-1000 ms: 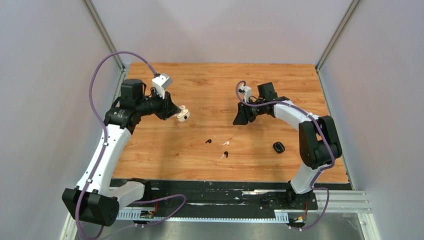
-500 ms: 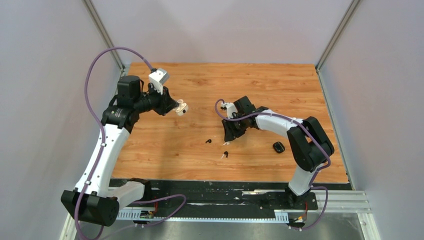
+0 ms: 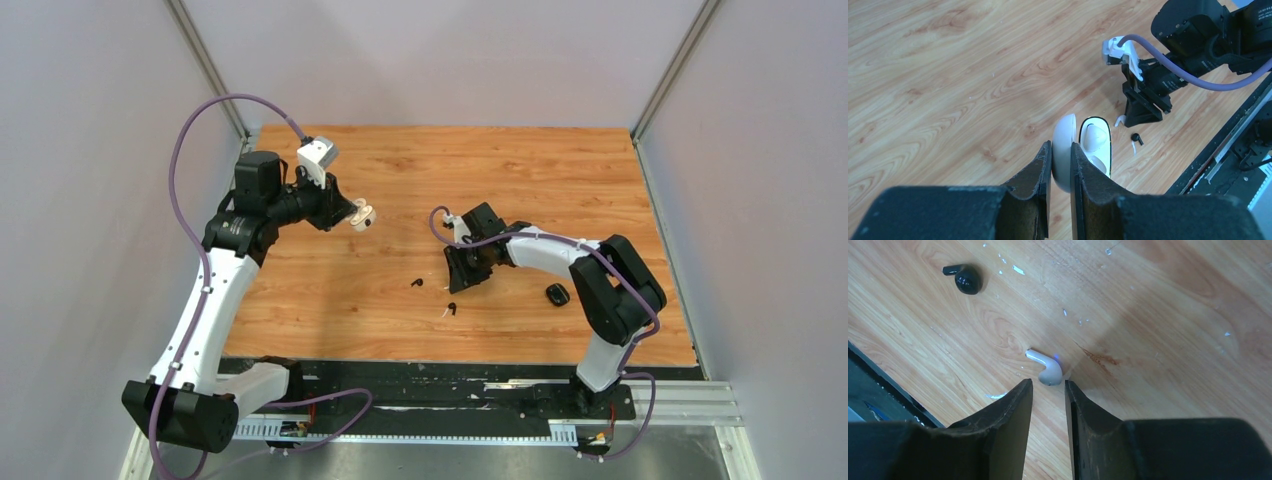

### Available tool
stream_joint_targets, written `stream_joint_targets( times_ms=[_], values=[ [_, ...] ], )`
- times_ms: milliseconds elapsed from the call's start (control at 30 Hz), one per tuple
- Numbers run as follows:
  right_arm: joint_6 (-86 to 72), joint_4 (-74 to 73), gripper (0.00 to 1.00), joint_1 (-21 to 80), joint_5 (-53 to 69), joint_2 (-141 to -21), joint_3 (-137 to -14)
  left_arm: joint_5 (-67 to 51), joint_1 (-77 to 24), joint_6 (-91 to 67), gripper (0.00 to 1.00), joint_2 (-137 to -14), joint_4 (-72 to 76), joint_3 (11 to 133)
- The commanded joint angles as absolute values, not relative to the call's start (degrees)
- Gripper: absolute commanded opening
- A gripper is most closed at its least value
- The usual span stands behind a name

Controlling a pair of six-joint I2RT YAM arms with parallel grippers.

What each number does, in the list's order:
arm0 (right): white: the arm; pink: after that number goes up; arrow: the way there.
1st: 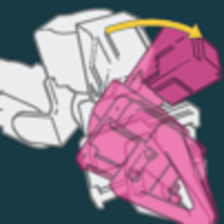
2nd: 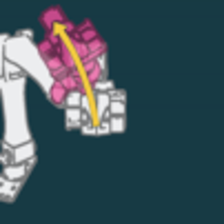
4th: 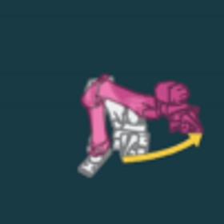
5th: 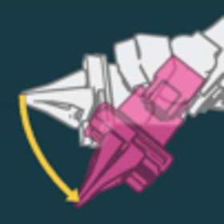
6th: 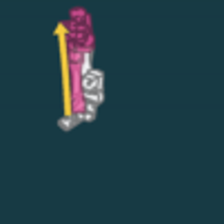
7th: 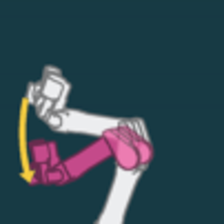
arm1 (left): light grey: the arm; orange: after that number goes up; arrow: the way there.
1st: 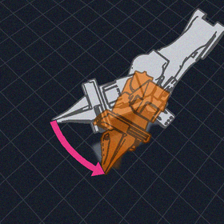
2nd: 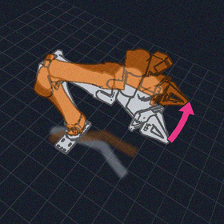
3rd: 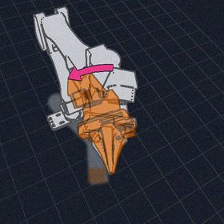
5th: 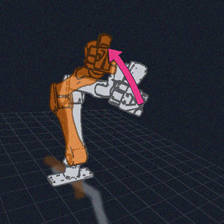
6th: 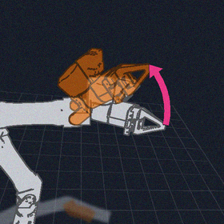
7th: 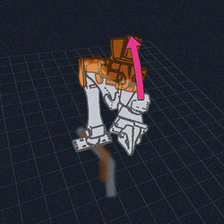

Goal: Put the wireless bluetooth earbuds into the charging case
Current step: Pick up the earbud from the center of the board.

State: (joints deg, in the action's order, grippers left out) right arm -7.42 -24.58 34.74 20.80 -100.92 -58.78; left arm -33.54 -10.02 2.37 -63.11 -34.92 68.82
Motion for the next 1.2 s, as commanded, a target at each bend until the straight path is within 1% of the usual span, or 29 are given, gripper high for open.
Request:
stream_joint_targets(
  times_ms=[0, 267, 567, 800, 900, 967, 1033, 1167],
  values=[
    [-10.8, -22.87, 0.33, 35.15, 18.3, -99.84, -58.14, -33.75, -9.76, 1.38, 0.0, -62.21, -33.34, 69.82],
    [-11.68, -22.35, 0.34, 35.15, 17.0, -102.4, -59.46, -33.66, -9.76, 1.43, 0.0, -62.27, -33.46, 69.97],
    [-11.86, -22.37, 0.27, 35.16, 15.44, -104.42, -59.77, -33.14, -9.76, 1.49, 0.0, -61.45, -33.5, 69.39],
    [-8.49, -22.36, 0.27, 36.17, 11.87, -105.03, -58.67, -33.26, -9.71, 1.43, 0.0, -61.28, -33.09, 69.21],
    [-5.66, -21.58, 0.22, 36.19, 10.23, -104.95, -57.25, -33.42, -9.75, 1.23, 0.0, -61.18, -32.86, 69.01],
    [-2.44, -20.72, 0.09, 36.12, 10.12, -104.36, -56.71, -33.74, -9.68, 1.22, 0.0, -61.17, -32.64, 68.85],
    [3.76, -19.91, 0.0, 36.12, 12.09, -102.77, -56.98, -33.87, -9.72, 1.61, 0.0, -61.25, -32.58, 68.49],
    [17.52, -21.45, 0.0, 36.21, 14.52, -97.22, -60.15, -33.27, -9.73, 1.79, 0.0, -61.69, -32.6, 68.04]
  ],
)
